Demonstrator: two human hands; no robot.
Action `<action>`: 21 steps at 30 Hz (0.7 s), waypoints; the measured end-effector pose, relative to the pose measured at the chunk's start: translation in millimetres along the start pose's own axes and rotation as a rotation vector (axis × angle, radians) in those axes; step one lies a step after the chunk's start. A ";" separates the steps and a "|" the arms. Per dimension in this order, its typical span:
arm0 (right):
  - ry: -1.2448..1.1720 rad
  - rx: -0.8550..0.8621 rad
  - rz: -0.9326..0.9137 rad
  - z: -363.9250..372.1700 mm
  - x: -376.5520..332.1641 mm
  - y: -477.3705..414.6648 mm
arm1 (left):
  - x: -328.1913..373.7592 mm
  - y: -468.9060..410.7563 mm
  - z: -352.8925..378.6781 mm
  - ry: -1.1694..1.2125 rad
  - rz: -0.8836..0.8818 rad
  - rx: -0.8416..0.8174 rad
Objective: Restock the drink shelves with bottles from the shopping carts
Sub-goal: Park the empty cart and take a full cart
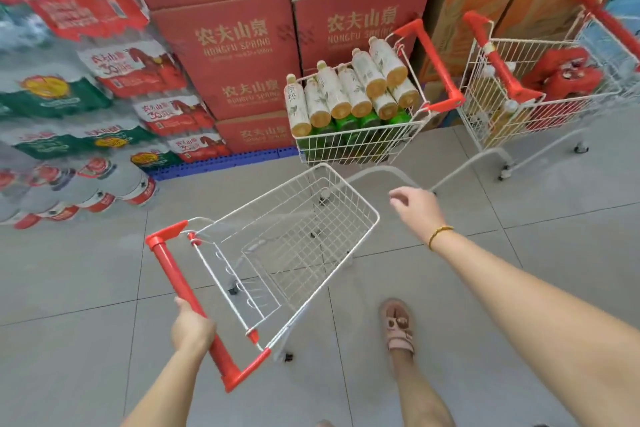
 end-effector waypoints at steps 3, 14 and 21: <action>0.037 0.121 0.050 -54.5 24.8 -75.4 | 19.1 -18.2 -11.0 -0.013 0.006 0.001; 0.169 0.000 0.322 -141.4 83.7 -298.9 | 168.1 -64.0 -3.2 -0.301 0.026 -0.140; 0.300 -0.128 0.296 -151.7 92.5 -363.1 | 286.5 -110.2 3.1 -0.098 0.176 -0.120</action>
Point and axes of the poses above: each hand's wrist, its own y-axis away from the middle knuckle, its own z-axis out of the palm, x = y × z, the point moved 7 cm from there along -y, towards the middle knuckle, and after that the axes turned 1 degree about -x, right-handed, at the moved point
